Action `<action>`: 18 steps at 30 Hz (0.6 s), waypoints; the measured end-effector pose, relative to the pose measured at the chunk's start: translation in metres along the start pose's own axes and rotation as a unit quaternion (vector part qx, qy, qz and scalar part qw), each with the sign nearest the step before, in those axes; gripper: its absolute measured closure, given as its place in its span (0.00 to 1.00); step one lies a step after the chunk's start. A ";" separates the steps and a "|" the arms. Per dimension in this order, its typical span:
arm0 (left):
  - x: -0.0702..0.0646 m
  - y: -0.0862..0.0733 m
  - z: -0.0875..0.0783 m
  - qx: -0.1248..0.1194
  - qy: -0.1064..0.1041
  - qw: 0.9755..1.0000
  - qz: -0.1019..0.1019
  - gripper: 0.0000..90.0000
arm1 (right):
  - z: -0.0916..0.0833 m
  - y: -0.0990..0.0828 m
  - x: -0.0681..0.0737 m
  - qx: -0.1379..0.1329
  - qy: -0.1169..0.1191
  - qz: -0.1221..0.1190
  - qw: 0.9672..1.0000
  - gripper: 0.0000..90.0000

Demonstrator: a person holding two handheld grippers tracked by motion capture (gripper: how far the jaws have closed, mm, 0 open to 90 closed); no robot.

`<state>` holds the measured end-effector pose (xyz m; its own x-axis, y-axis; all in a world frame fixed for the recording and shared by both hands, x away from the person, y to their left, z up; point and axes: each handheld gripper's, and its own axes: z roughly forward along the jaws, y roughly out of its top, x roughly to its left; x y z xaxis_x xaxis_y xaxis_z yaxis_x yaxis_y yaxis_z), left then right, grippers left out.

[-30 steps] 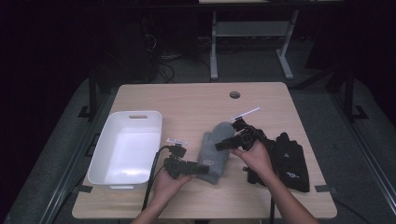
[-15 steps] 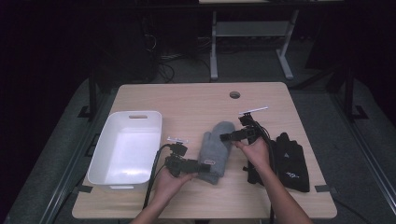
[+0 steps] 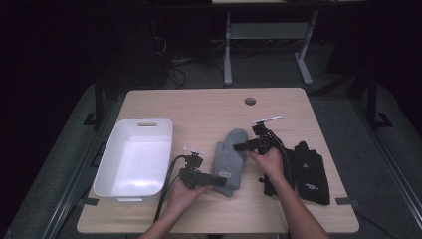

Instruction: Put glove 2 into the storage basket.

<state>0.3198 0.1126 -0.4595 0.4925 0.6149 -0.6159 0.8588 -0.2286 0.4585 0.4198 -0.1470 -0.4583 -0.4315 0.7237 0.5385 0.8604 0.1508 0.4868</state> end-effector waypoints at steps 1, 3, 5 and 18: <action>0.000 0.000 -0.001 -0.002 -0.001 1.000 0.004 0.44 | -0.001 0.000 0.001 -0.004 0.004 -0.009 1.000 0.68; -0.001 0.000 -0.002 -0.003 0.000 1.000 0.008 0.48 | -0.002 0.000 0.002 -0.004 0.003 -0.014 1.000 0.71; -0.002 -0.001 -0.002 -0.008 -0.003 1.000 0.011 0.50 | -0.004 0.000 0.004 -0.006 0.004 -0.020 1.000 0.74; -0.013 -0.006 -0.010 -0.011 -0.024 0.999 0.032 0.52 | -0.034 -0.003 0.019 -0.020 0.007 -0.045 0.999 0.77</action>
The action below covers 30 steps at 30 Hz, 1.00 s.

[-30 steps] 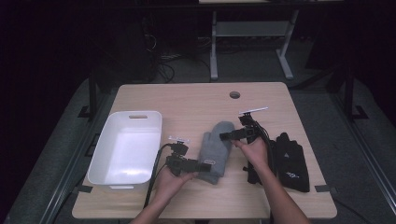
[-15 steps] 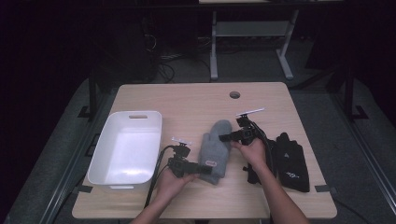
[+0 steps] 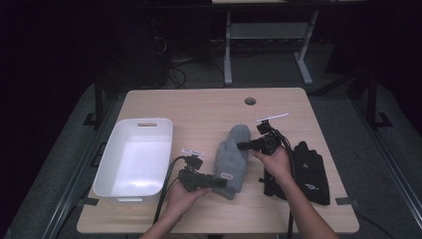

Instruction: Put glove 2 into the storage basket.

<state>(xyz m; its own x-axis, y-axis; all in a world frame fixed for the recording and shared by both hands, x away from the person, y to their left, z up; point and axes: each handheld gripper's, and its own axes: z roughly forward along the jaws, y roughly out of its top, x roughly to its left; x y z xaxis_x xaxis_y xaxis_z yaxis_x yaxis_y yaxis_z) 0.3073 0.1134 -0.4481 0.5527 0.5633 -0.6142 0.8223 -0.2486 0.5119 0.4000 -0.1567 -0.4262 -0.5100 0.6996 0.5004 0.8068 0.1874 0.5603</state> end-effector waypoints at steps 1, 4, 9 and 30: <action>-0.002 0.000 -0.001 -0.002 0.000 1.000 0.000 0.52 | -0.002 0.000 0.002 -0.001 0.003 0.001 1.000 0.77; -0.005 0.001 -0.006 -0.005 -0.001 1.000 0.006 0.52 | -0.007 0.001 0.006 -0.007 0.005 -0.003 1.000 0.77; -0.015 0.004 -0.015 -0.010 0.005 1.000 0.027 0.52 | -0.019 0.004 0.013 -0.018 0.010 -0.007 1.000 0.77; -0.037 0.021 -0.052 -0.034 0.022 0.997 0.064 0.52 | -0.051 0.027 0.040 -0.062 0.041 -0.027 0.997 0.77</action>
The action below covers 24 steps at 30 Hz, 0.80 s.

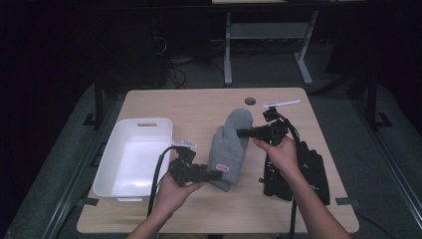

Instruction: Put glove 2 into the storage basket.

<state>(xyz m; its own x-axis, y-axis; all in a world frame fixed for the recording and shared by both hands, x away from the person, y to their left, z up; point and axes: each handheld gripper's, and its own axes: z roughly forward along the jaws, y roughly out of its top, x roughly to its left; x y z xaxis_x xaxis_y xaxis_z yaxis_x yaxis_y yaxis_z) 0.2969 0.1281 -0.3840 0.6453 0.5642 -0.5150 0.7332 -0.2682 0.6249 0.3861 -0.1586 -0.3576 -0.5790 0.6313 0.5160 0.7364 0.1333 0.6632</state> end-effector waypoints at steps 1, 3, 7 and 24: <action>0.000 0.001 -0.002 0.001 0.001 1.000 0.002 0.52 | 0.000 0.001 0.001 -0.001 0.003 0.001 1.000 0.77; -0.001 0.002 -0.007 -0.003 0.002 1.000 0.003 0.52 | 0.000 0.004 0.004 -0.002 0.008 0.002 1.000 0.77; 0.002 0.004 -0.019 -0.008 0.002 1.000 0.005 0.52 | 0.001 0.010 0.010 -0.008 0.024 0.005 1.000 0.77; 0.014 0.001 -0.067 -0.039 0.014 0.999 0.004 0.52 | 0.023 0.041 0.043 -0.017 0.073 0.011 0.997 0.77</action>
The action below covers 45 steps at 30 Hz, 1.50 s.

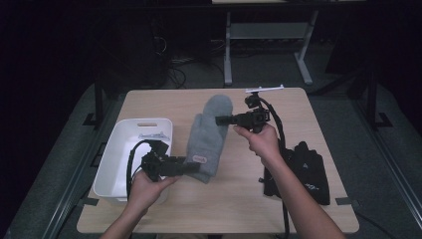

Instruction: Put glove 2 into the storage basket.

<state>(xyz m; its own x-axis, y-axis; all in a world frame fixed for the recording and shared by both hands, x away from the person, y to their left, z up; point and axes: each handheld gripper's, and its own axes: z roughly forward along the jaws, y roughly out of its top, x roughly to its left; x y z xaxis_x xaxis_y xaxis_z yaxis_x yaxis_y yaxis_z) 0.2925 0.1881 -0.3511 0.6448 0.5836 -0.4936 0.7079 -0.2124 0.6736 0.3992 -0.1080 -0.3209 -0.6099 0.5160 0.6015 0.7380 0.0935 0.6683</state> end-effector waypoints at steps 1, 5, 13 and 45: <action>0.001 0.000 -0.002 -0.002 0.001 1.000 0.001 0.52 | 0.002 0.002 0.002 0.001 0.002 -0.001 1.000 0.77; 0.003 0.000 -0.010 -0.006 0.003 1.000 -0.001 0.52 | 0.007 0.006 0.007 0.000 0.008 -0.003 1.000 0.77; 0.008 -0.001 -0.026 -0.016 0.012 1.000 0.005 0.52 | 0.019 0.016 0.019 0.004 0.021 -0.009 1.000 0.77; 0.042 -0.023 -0.086 -0.042 0.046 0.998 -0.027 0.52 | 0.095 0.039 0.050 0.036 0.053 -0.018 0.998 0.77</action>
<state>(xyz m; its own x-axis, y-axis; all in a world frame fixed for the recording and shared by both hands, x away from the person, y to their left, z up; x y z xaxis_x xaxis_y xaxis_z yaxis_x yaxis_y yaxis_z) 0.2784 0.2850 -0.3395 0.5743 0.6631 -0.4801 0.7119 -0.1150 0.6928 0.4248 0.0022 -0.3065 -0.6607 0.4190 0.6229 0.7315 0.1729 0.6595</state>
